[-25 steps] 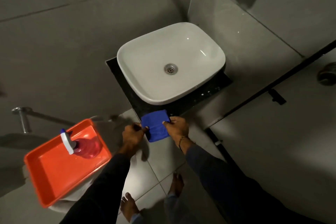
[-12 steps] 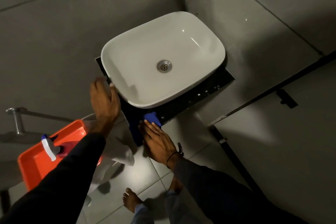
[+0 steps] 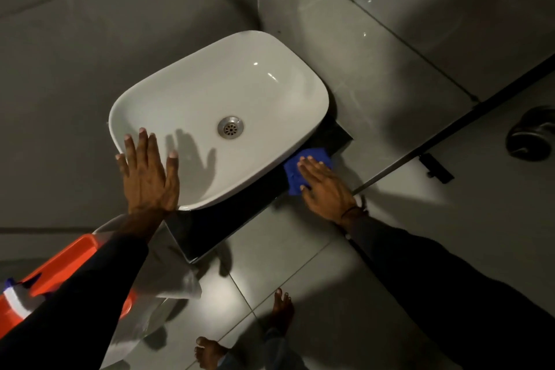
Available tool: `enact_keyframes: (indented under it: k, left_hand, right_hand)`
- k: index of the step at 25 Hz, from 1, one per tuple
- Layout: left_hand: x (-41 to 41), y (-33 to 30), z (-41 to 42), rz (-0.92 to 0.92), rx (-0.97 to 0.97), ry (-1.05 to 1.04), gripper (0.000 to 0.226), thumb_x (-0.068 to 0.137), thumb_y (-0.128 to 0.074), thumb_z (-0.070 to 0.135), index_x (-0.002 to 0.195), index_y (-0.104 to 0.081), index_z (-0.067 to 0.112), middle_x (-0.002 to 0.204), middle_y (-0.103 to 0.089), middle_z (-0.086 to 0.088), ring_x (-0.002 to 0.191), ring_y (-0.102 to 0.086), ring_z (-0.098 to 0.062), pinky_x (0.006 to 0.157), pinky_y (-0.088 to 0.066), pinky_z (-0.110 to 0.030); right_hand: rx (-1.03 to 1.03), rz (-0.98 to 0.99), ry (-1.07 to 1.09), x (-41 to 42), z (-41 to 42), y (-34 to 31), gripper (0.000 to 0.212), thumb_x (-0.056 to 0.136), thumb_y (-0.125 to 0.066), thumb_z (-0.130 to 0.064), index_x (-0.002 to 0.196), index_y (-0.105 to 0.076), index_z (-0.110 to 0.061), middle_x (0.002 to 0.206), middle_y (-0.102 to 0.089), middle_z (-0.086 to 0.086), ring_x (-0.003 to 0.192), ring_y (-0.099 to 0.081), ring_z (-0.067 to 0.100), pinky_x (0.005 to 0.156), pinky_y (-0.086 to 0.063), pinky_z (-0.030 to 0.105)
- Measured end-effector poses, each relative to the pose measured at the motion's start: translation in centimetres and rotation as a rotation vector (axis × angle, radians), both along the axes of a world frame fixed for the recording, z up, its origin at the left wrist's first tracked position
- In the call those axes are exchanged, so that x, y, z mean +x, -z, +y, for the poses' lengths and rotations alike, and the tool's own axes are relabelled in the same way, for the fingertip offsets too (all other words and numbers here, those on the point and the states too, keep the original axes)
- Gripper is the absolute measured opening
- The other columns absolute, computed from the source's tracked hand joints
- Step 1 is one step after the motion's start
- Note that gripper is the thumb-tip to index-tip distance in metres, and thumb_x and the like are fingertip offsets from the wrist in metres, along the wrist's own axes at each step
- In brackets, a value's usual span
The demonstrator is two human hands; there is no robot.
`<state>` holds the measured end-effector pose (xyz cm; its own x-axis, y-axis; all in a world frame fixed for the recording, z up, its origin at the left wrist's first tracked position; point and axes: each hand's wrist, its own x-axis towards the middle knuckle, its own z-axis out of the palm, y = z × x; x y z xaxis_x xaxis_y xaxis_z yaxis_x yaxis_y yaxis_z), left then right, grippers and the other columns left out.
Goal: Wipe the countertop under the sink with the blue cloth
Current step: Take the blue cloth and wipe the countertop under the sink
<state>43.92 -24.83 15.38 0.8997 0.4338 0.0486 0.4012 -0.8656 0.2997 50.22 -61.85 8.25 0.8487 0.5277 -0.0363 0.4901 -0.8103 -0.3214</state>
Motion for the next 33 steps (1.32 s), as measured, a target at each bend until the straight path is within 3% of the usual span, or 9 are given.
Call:
enact_keyframes:
  k: [5, 10, 18, 21, 24, 26, 28, 30, 33]
  left_hand:
    - [0.4, -0.2, -0.1, -0.017, 0.000, -0.001, 0.076, 0.105, -0.022, 0.054, 0.161, -0.029, 0.004, 0.173, -0.021, -0.013, 0.163, -0.007, -0.034, 0.130, -0.002, -0.055]
    - [0.6, 0.0, -0.6, -0.003, 0.002, -0.003, 0.074, 0.106, -0.023, 0.052, 0.161, -0.030, 0.005, 0.174, -0.022, -0.011, 0.163, -0.007, -0.034, 0.131, 0.000, -0.055]
    - [1.6, 0.0, -1.4, -0.029, -0.011, 0.005, 0.069, 0.107, -0.022, 0.047, 0.163, -0.027, 0.007, 0.175, -0.019, -0.008, 0.164, -0.006, -0.032, 0.132, -0.002, -0.055]
    - [-0.3, -0.1, -1.0, -0.182, -0.210, -0.004, 0.065, 0.107, -0.029, 0.039, 0.163, -0.025, 0.006, 0.174, -0.018, -0.012, 0.163, -0.007, -0.035, 0.130, -0.002, -0.049]
    - [-6.0, 1.5, -0.1, -0.296, -0.328, -0.115, 0.062, 0.107, -0.039, 0.030, 0.158, -0.032, -0.003, 0.168, -0.029, -0.024, 0.158, -0.022, -0.040, 0.130, -0.014, -0.044]
    - [-10.7, 3.9, 0.1, -0.248, -0.482, -0.232, 0.055, 0.107, -0.048, 0.027, 0.152, -0.040, -0.004, 0.156, -0.045, -0.027, 0.147, -0.042, -0.042, 0.122, -0.030, -0.041]
    - [-14.6, 5.5, -0.3, -0.106, -0.883, -0.426, 0.047, 0.104, -0.055, 0.034, 0.140, -0.052, 0.003, 0.138, -0.061, -0.023, 0.129, -0.060, -0.041, 0.107, -0.045, -0.039]
    - [-17.2, 6.2, -1.3, 0.075, -1.267, -0.571, 0.042, 0.098, -0.061, 0.046, 0.121, -0.066, 0.011, 0.116, -0.075, -0.014, 0.108, -0.072, -0.032, 0.094, -0.056, -0.042]
    - [-18.1, 7.1, -2.8, 0.120, -1.343, -0.544, 0.043, 0.093, -0.070, 0.042, 0.112, -0.072, 0.004, 0.092, -0.077, -0.005, 0.092, -0.073, -0.025, 0.087, -0.059, -0.043]
  right_hand:
    - [-0.242, 0.053, 0.084, 7.9, -7.4, -0.9, 0.060, 0.106, -0.043, -0.024, 0.159, -0.021, -0.005, 0.169, -0.023, 0.011, 0.157, -0.021, 0.026, 0.128, -0.024, 0.039]
    - [-0.171, 0.079, 0.194, 4.7, -4.0, 0.6, 0.058, 0.106, -0.041, -0.014, 0.159, -0.019, -0.001, 0.169, -0.020, 0.015, 0.159, -0.014, 0.031, 0.131, -0.015, 0.039]
    - [0.035, 0.089, -0.024, -7.7, 6.4, 0.2, 0.067, 0.089, -0.058, -0.002, 0.153, -0.037, 0.001, 0.162, -0.036, 0.015, 0.153, -0.029, 0.035, 0.126, -0.029, 0.046]
    - [0.006, 0.114, -0.135, -12.1, 10.6, 0.1, 0.074, 0.081, -0.065, -0.006, 0.152, -0.041, -0.002, 0.161, -0.040, 0.013, 0.151, -0.036, 0.031, 0.123, -0.035, 0.043]
    - [-0.050, 0.068, -0.222, -15.5, 14.7, 0.0, 0.079, 0.075, -0.074, -0.016, 0.148, -0.049, -0.005, 0.156, -0.048, 0.011, 0.147, -0.044, 0.028, 0.120, -0.035, 0.039]
    - [-0.060, 0.066, -0.292, -17.5, 17.2, 0.3, 0.079, 0.087, -0.063, -0.017, 0.157, -0.029, -0.006, 0.167, -0.028, 0.012, 0.156, -0.024, 0.029, 0.126, -0.011, 0.038]
    - [-0.081, 0.124, -0.335, -18.7, 18.8, 0.6, 0.077, 0.096, -0.052, -0.018, 0.161, -0.012, -0.007, 0.171, -0.010, 0.012, 0.159, -0.006, 0.029, 0.125, 0.006, 0.038]
    - [-0.040, 0.184, -0.294, -18.9, 19.7, 0.3, 0.071, 0.099, -0.052, -0.019, 0.161, -0.017, -0.010, 0.171, -0.015, 0.009, 0.159, -0.008, 0.027, 0.129, -0.004, 0.039]
    - [0.270, 0.400, 0.020, -18.5, 20.1, -1.2, 0.049, 0.097, -0.059, -0.014, 0.146, -0.052, -0.013, 0.154, -0.051, 0.010, 0.144, -0.047, 0.027, 0.117, -0.042, 0.035]
